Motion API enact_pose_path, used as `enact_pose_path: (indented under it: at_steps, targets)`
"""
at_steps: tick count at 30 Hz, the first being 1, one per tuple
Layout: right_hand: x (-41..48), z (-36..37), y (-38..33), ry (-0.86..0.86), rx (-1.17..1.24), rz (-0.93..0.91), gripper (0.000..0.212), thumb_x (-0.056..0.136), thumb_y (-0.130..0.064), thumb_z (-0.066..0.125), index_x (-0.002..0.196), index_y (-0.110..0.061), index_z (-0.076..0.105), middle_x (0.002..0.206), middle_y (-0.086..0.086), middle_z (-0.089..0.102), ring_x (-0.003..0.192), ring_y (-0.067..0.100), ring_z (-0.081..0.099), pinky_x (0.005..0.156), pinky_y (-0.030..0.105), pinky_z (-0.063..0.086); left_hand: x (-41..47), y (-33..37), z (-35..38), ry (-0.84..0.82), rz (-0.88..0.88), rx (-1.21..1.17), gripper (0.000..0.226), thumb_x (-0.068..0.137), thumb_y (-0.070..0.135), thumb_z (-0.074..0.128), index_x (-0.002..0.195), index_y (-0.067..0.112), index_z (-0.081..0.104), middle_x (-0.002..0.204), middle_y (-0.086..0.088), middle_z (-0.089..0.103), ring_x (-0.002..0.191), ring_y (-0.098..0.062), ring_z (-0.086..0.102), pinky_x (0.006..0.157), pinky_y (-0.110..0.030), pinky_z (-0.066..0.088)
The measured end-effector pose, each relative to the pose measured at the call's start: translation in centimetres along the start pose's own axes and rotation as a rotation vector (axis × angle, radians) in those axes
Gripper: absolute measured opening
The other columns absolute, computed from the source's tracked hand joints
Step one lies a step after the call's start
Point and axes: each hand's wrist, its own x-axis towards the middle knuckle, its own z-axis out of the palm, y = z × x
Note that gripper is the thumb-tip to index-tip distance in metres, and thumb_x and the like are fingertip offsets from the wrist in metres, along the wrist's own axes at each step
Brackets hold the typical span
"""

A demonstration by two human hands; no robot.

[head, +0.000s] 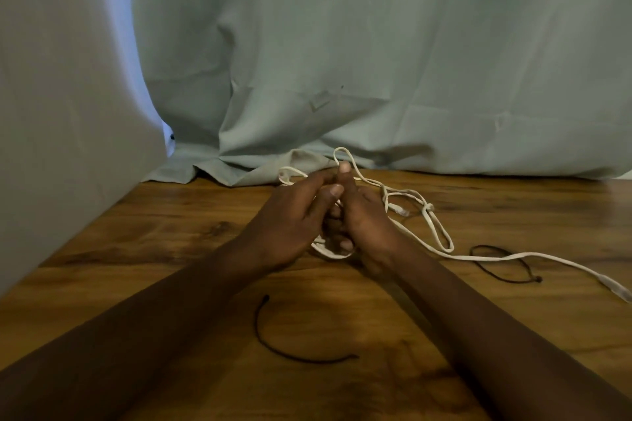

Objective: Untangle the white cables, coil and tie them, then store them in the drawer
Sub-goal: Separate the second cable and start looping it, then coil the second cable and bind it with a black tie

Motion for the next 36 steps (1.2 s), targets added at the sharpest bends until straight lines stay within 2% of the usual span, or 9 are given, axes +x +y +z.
enact_pose_path:
  at_steps: [5, 9, 13, 17, 22, 25, 27, 33, 36]
  targets:
    - [0.3, 1.6, 0.3, 0.255, 0.060, -0.074, 0.066, 0.104, -0.059, 0.036, 0.073, -0.007, 0.063, 0.048, 0.005, 0.048, 0.038, 0.015, 0.041, 0.042, 0.023, 0.031, 0.6, 0.5, 1.8, 0.257, 0.005, 0.151, 0.036, 0.111, 0.040, 0.038, 0.117, 0.024, 0.069, 0.088, 0.006, 0.067, 0.082, -0.008, 0.063, 0.074, -0.031, 0.050]
    - [0.8, 1.7, 0.4, 0.287, 0.127, -0.081, 0.055, 0.104, -0.061, 0.036, 0.095, -0.018, 0.068, 0.063, 0.014, 0.056, 0.047, 0.021, 0.051, 0.048, 0.026, 0.042, 1.2, 1.2, 2.4, 0.293, -0.226, -0.399, 0.030, 0.109, 0.042, 0.045, 0.114, 0.026, 0.070, 0.075, 0.000, 0.072, 0.056, -0.016, 0.067, 0.050, -0.031, 0.052]
    - [0.9, 0.6, -0.1, 0.129, 0.127, 0.000, 0.047, 0.107, -0.054, 0.037, 0.089, -0.031, 0.074, 0.068, 0.012, 0.065, 0.051, 0.024, 0.062, 0.051, 0.026, 0.040, 2.3, 1.8, 1.3, 0.134, -0.637, -0.964, 0.051, 0.107, 0.054, 0.036, 0.115, 0.017, 0.070, 0.051, 0.002, 0.049, 0.033, -0.004, 0.039, 0.032, -0.015, 0.033]
    - [1.4, 0.2, -0.6, 0.090, 0.012, 0.003, 0.040, 0.110, -0.042, 0.040, 0.098, -0.012, 0.064, 0.058, 0.006, 0.055, 0.038, 0.014, 0.043, 0.040, 0.018, 0.027, 2.6, 0.8, -0.4, -0.108, -0.698, -1.167, 0.058, 0.107, 0.056, 0.033, 0.095, 0.009, 0.064, 0.049, 0.000, 0.041, 0.028, -0.005, 0.031, 0.033, -0.014, 0.026]
    - [1.4, 0.6, -0.3, 0.004, 0.008, 0.032, 0.035, 0.111, -0.037, 0.038, 0.102, -0.014, 0.062, 0.047, -0.003, 0.046, 0.033, 0.006, 0.032, 0.039, 0.018, 0.026, 2.4, 0.8, 0.4, 0.166, -0.693, -0.907, 0.052, 0.109, 0.048, 0.040, 0.078, 0.014, 0.064, 0.044, 0.003, 0.038, 0.029, -0.005, 0.029, 0.034, -0.011, 0.021]
    - [1.5, 1.1, 0.0, -0.050, 0.061, 0.066, 0.037, 0.111, -0.037, 0.036, 0.123, -0.017, 0.065, 0.051, -0.004, 0.042, 0.037, 0.005, 0.029, 0.045, 0.021, 0.026, 2.6, 0.6, 0.8, 0.342, -0.616, -0.747, 0.046, 0.111, 0.037, 0.039, 0.086, 0.015, 0.070, 0.041, 0.004, 0.051, 0.029, -0.005, 0.043, 0.035, -0.014, 0.034]
    - [1.5, 1.4, 0.0, -0.022, 0.057, 0.053, 0.028, 0.110, -0.033, 0.040, 0.117, -0.016, 0.062, 0.048, -0.007, 0.042, 0.037, 0.005, 0.031, 0.044, 0.022, 0.027, 2.9, 0.1, 0.9, 0.386, -0.593, -0.678, 0.046, 0.111, 0.038, 0.038, 0.089, 0.018, 0.072, 0.042, 0.006, 0.051, 0.034, -0.007, 0.045, 0.042, -0.018, 0.039]
    - [1.0, 1.9, 0.0, 0.144, 0.155, -0.020, 0.006, 0.103, -0.012, 0.053, 0.097, -0.015, 0.051, 0.050, -0.002, 0.053, 0.034, 0.005, 0.043, 0.034, 0.018, 0.034, 2.6, -0.3, 1.1, 0.260, -0.559, -0.720, 0.047, 0.111, 0.039, 0.038, 0.087, 0.015, 0.071, 0.046, 0.002, 0.047, 0.036, -0.009, 0.038, 0.040, -0.017, 0.032]
    - [1.2, 1.4, 0.4, 0.186, 0.261, -0.026, 0.009, 0.100, -0.009, 0.056, 0.093, -0.015, 0.053, 0.056, 0.002, 0.062, 0.040, 0.012, 0.054, 0.038, 0.021, 0.042, 2.2, 0.0, -0.1, 0.145, -0.492, -0.569, 0.048, 0.110, 0.045, 0.041, 0.084, 0.021, 0.074, 0.071, -0.005, 0.071, 0.060, -0.019, 0.067, 0.061, -0.030, 0.055]
